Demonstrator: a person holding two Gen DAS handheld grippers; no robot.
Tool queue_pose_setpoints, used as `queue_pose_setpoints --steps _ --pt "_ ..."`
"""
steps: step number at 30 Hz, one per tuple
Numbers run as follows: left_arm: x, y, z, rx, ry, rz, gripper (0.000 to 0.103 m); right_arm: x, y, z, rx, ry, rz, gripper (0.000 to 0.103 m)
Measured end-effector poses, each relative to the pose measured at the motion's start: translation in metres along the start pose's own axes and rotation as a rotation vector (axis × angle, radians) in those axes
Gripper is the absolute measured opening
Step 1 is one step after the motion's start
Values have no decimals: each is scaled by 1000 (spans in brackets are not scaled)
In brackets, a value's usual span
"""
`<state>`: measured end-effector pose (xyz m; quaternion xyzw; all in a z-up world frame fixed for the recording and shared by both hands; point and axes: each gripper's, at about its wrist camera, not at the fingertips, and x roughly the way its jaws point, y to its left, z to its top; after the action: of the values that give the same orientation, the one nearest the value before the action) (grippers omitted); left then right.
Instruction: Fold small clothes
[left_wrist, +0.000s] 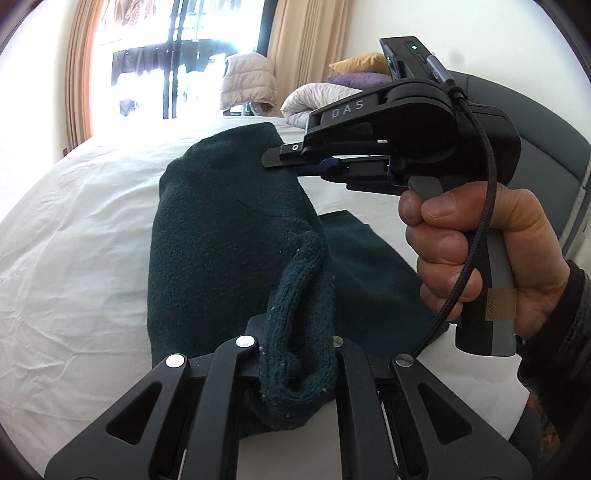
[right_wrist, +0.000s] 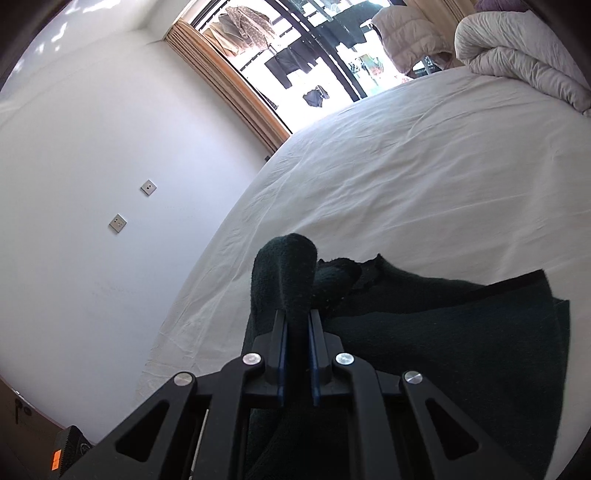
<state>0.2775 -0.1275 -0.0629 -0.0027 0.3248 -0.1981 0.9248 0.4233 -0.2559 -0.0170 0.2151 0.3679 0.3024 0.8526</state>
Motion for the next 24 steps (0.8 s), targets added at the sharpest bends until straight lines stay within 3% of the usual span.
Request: queue_pose_setpoints --steps 13,24 --pt "73 -71 -6 94 144 -96 7 -38 -117 -15 125 43 -107 11" --pt "96 -84 -6 119 181 -83 7 -38 -148 -15 130 81 -116 11"
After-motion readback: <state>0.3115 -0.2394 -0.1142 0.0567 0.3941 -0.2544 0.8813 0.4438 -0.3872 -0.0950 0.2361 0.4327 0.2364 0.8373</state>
